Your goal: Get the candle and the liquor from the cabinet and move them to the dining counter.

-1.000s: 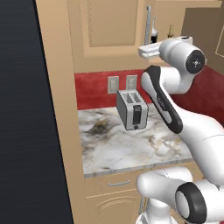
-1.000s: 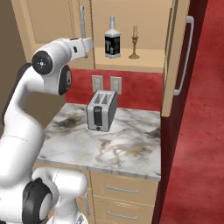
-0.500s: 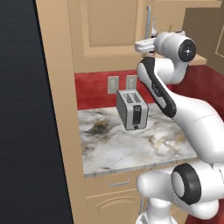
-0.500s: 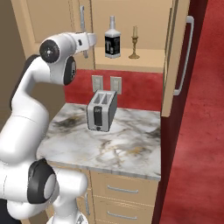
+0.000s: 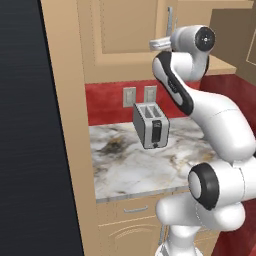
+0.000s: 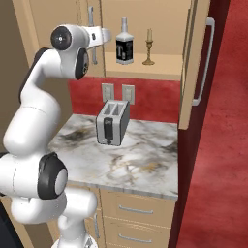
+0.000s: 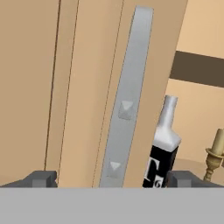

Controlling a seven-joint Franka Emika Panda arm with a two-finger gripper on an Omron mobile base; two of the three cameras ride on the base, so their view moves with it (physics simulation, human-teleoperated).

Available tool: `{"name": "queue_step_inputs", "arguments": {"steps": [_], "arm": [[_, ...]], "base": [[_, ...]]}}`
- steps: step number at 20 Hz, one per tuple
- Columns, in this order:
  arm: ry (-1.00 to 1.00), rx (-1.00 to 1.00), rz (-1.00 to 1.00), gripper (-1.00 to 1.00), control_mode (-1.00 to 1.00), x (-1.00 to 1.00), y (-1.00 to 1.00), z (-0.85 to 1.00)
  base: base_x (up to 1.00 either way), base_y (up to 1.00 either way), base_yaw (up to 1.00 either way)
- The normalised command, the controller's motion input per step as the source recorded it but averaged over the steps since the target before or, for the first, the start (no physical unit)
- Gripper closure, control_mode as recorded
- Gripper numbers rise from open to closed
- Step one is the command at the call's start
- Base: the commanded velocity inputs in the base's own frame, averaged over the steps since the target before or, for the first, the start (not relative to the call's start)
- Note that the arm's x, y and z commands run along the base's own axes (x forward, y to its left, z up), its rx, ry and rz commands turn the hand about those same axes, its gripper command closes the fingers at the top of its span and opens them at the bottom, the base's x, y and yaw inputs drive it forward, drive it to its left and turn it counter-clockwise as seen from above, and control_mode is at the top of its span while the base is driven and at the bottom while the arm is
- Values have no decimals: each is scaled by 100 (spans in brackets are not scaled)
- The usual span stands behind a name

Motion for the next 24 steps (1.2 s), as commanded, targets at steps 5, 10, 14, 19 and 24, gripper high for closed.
{"name": "queue_step_inputs", "arguments": {"steps": [5, 10, 14, 19, 24], "arm": [[4, 0, -2, -100, -100, 19, 0, 0], [3, 0, -4, 100, -100, 9, 0, 0], [3, 0, -4, 100, -100, 12, 0, 0], [1, 0, -3, 100, -100, 9, 0, 0], [2, 0, -3, 100, -100, 11, 5, 0]], "base": [[0, 0, 0], [0, 0, 0], [0, 0, 0], [0, 0, 0], [0, 0, 0]]}}
